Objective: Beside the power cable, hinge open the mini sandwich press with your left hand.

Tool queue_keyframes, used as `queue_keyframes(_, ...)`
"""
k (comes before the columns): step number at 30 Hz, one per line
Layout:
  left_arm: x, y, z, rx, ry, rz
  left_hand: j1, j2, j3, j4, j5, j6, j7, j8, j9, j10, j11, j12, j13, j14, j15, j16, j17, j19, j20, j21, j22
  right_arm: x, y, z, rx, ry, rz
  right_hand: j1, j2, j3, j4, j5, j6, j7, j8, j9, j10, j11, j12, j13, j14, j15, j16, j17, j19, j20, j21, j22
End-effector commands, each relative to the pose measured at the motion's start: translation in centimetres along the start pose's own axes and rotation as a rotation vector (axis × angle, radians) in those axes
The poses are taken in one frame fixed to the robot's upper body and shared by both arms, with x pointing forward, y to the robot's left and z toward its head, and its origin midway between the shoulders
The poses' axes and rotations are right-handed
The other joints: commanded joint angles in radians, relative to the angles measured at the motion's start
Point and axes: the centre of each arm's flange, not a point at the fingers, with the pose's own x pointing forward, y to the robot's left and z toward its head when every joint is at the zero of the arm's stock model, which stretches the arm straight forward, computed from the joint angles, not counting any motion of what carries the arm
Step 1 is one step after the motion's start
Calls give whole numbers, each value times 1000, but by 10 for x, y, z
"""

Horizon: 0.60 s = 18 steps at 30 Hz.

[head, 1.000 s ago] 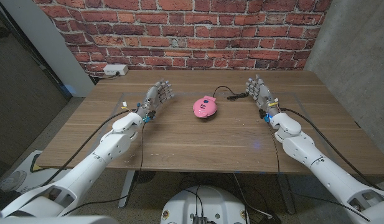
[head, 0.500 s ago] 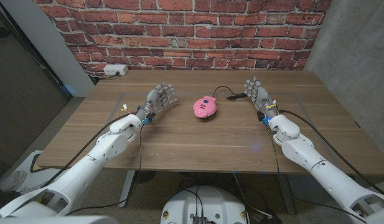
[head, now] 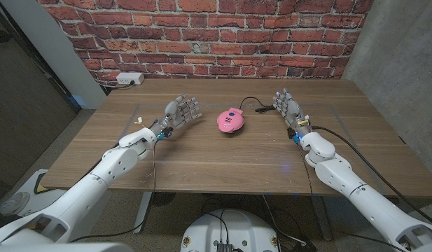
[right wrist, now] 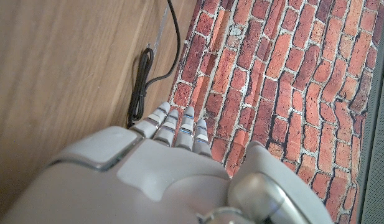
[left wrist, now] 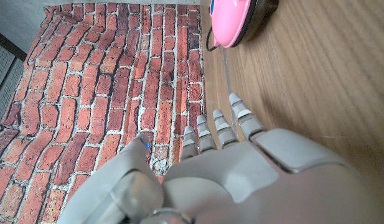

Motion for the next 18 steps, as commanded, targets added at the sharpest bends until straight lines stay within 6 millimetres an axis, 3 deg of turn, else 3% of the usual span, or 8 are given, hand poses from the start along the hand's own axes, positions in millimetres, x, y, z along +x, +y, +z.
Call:
queue_keyframes(1, -8, -3, 8, -32, 74, -25, 6, -7, 2, -7, -2, 8, 15, -2, 3, 6, 19, -2, 5, -2, 10, -4, 4, 15, 12, 9, 3, -7, 7, -2, -2, 2, -11, 11, -3, 6, 2, -2, 6, 2, 1, 3, 9, -1, 2, 5, 4, 9, 4, 4, 5, 2, 5, 3)
queue_keyframes(10, -10, -3, 13, -45, 131, -59, 18, -12, 4, -13, -5, 15, 27, -4, 4, 21, 32, -3, 6, 13, 22, 0, 4, 53, 22, 23, 3, -7, 11, 0, -9, -4, -15, 12, -5, 7, 2, -3, 6, 1, 1, 3, 9, -1, 2, 5, 4, 9, 4, 4, 5, 1, 5, 3)
queue_keyframes(18, -11, -2, 16, -45, 189, -83, 57, -26, 16, -42, -9, 34, 38, -3, 4, 45, 43, -4, 6, 47, 32, 3, 1, 119, 29, 45, 1, -7, 12, 0, -8, -5, -18, 12, -5, 7, 1, -3, 6, 0, 0, 3, 9, -1, 2, 5, 3, 8, 3, 4, 4, 2, 5, 3)
